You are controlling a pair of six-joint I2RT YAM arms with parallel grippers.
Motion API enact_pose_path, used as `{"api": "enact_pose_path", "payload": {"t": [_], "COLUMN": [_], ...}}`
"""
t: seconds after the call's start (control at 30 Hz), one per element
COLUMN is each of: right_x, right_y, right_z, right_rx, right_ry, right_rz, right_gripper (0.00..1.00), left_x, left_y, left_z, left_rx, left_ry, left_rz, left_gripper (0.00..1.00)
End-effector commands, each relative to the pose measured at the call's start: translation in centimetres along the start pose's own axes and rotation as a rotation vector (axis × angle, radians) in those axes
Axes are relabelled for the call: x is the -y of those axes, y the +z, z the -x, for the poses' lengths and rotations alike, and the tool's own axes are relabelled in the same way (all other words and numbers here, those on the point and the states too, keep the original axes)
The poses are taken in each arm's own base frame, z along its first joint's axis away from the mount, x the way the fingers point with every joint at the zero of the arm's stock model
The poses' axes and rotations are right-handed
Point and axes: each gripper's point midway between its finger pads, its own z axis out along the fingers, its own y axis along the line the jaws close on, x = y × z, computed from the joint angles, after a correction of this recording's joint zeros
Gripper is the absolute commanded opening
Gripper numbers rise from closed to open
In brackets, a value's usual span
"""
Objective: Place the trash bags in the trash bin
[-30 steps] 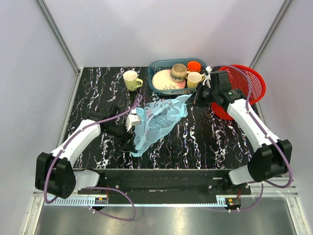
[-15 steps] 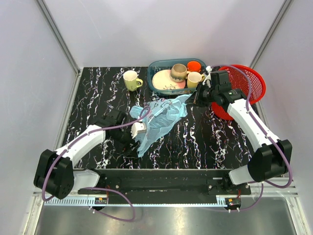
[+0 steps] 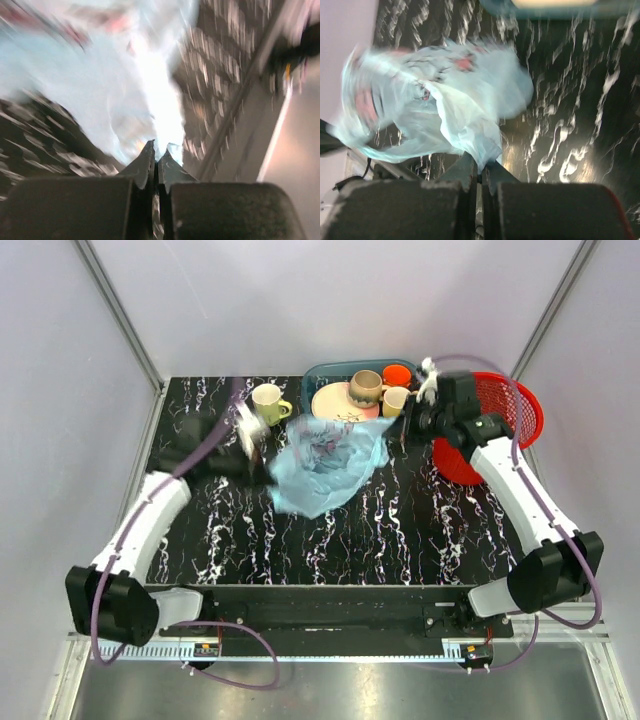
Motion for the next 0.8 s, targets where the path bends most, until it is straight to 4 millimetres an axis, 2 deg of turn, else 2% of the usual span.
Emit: {"api": "enact_pose_path", "payload": {"t": [0.0, 0.03, 0.07, 0.1, 0.13, 0.17, 0.2, 0.23, 0.27, 0.3, 0.33, 0.37, 0.43, 0.47, 0.5, 0.53, 0.57, 0.6, 0.63, 0.67, 0.7, 0.73, 0.77], "right_x": [-8.2, -9.2, -9.2, -8.0, -7.4, -4.4, -3.2, -2.2, -1.2, -1.0, -1.6, -2.9, -5.8, -10.4, -12.5, -15.2, -19.8, -21.2, -22.2, -22.8, -23.1, -19.9, -18.2], "right_y": [-9.0, -9.4, -9.1, -6.9, -4.9, -1.9, 0.1, 1.2, 2.3, 2.8, 2.6, 1.9, -0.6, -4.7, -7.9, -11.4, -18.9, -22.5, -25.7, -27.4, -25.8, -17.9, -15.7], "right_z": [13.2, 13.5, 13.1, 11.5, 9.2, 5.2, 2.7, 0.4, -2.7, -3.8, -4.3, -3.4, 0.3, 5.9, 9.6, 13.2, 18.0, 20.1, 21.8, 21.8, 20.4, 18.6, 16.3], "right_rx": [0.455, 0.478, 0.469, 0.395, 0.316, 0.176, 0.084, 0.009, -0.081, -0.123, -0.148, -0.128, -0.015, 0.168, 0.291, 0.429, 0.673, 0.798, 0.92, 0.964, 0.905, 0.75, 0.682], "right_ry": [-0.391, -0.417, -0.444, -0.444, -0.451, -0.426, -0.421, -0.418, -0.405, -0.405, -0.422, -0.442, -0.495, -0.556, -0.584, -0.591, -0.649, -0.662, -0.658, -0.659, -0.681, -0.643, -0.634], "right_rz": [0.094, 0.115, 0.105, 0.08, 0.068, 0.028, 0.021, 0.016, 0.013, 0.023, 0.058, 0.088, 0.119, 0.166, 0.183, 0.217, 0.262, 0.253, 0.23, 0.248, 0.306, 0.286, 0.259], "right_gripper": [0.0, 0.0, 0.0, 0.0, 0.0, 0.0, 0.0, 0.0, 0.0, 0.0, 0.0, 0.0, 0.0, 0.0, 0.0, 0.0, 0.0, 0.0, 0.0, 0.0, 0.0, 0.0, 0.0], "left_x": [5.2, 5.9, 5.3, 4.4, 2.8, 0.0, -1.1, -3.4, -4.6, -4.1, -4.2, -3.9, -1.6, 0.4, 5.3, 8.4, 10.6, 14.9, 17.0, 18.4, 18.0, 12.8, 8.9], "left_y": [-12.3, -13.2, -12.4, -10.8, -9.3, -6.2, -4.9, -3.9, -2.4, -1.7, -1.6, -1.9, -4.9, -7.0, -13.1, -16.5, -20.9, -25.5, -28.1, -28.8, -28.0, -23.2, -17.4], "left_z": [21.5, 23.0, 22.4, 20.8, 18.9, 14.3, 11.9, 9.6, 7.2, 5.1, 4.7, 5.2, 11.2, 14.7, 23.0, 26.6, 30.0, 33.6, 34.9, 34.6, 34.4, 32.4, 28.5], "left_rx": [0.555, 0.603, 0.596, 0.559, 0.52, 0.431, 0.376, 0.326, 0.255, 0.159, 0.128, 0.123, 0.234, 0.311, 0.515, 0.628, 0.763, 0.945, 1.045, 1.085, 1.091, 0.986, 0.789], "left_ry": [0.127, 0.119, 0.071, 0.002, -0.067, -0.185, -0.235, -0.256, -0.303, -0.293, -0.285, -0.254, -0.098, -0.014, 0.156, 0.233, 0.3, 0.41, 0.483, 0.517, 0.518, 0.362, 0.136], "left_rz": [0.03, 0.034, 0.034, 0.023, 0.05, 0.075, 0.105, 0.205, 0.214, 0.197, 0.205, 0.194, 0.172, 0.144, 0.142, 0.112, 0.144, 0.12, 0.15, 0.158, 0.153, 0.147, 0.134], "left_gripper": [0.0, 0.0, 0.0, 0.0, 0.0, 0.0, 0.0, 0.0, 0.0, 0.0, 0.0, 0.0, 0.0, 0.0, 0.0, 0.0, 0.0, 0.0, 0.0, 0.0, 0.0, 0.0, 0.0]}}
